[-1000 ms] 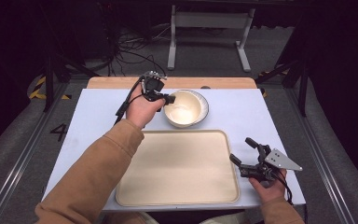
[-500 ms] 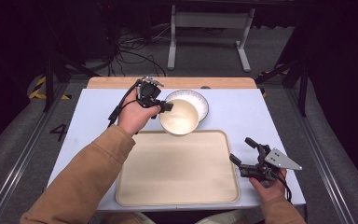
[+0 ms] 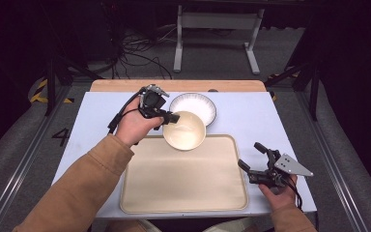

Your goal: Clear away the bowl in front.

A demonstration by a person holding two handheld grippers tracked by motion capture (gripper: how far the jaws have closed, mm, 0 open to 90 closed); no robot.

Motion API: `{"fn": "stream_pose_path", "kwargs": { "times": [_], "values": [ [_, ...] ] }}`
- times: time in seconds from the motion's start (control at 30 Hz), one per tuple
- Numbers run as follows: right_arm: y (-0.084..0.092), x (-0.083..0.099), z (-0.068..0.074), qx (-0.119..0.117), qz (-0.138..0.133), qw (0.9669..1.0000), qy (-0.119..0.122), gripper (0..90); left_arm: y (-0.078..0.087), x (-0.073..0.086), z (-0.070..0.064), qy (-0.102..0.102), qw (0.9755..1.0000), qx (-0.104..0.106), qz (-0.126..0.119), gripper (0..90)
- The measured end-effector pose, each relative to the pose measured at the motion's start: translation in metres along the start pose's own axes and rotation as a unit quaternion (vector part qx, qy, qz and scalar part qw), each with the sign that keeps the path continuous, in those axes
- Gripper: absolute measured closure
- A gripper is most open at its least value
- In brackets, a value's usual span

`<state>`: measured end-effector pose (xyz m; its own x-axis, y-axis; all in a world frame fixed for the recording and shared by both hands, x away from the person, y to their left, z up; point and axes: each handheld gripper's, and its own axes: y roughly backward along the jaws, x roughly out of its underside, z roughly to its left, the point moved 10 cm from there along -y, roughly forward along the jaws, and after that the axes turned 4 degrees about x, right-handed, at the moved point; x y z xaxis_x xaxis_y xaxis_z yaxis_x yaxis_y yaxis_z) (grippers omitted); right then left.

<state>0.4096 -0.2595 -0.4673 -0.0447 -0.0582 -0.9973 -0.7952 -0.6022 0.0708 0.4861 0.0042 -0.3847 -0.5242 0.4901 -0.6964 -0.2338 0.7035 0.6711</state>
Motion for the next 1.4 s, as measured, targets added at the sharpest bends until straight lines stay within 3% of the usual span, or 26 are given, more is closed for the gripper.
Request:
{"fn": "stream_pose_path", "kwargs": {
  "times": [0.53,1.4],
  "values": [
    [0.000,0.000,0.000,-0.001,0.000,1.0000,0.000,9.6,-0.016,0.026,-0.011,-0.016,0.9990,0.027,0.032,81.4],
    [0.000,0.000,0.000,-0.001,0.000,1.0000,0.000,9.6,-0.050,0.061,-0.016,-0.021,0.9963,0.033,0.077,81.3]
  ]
}}
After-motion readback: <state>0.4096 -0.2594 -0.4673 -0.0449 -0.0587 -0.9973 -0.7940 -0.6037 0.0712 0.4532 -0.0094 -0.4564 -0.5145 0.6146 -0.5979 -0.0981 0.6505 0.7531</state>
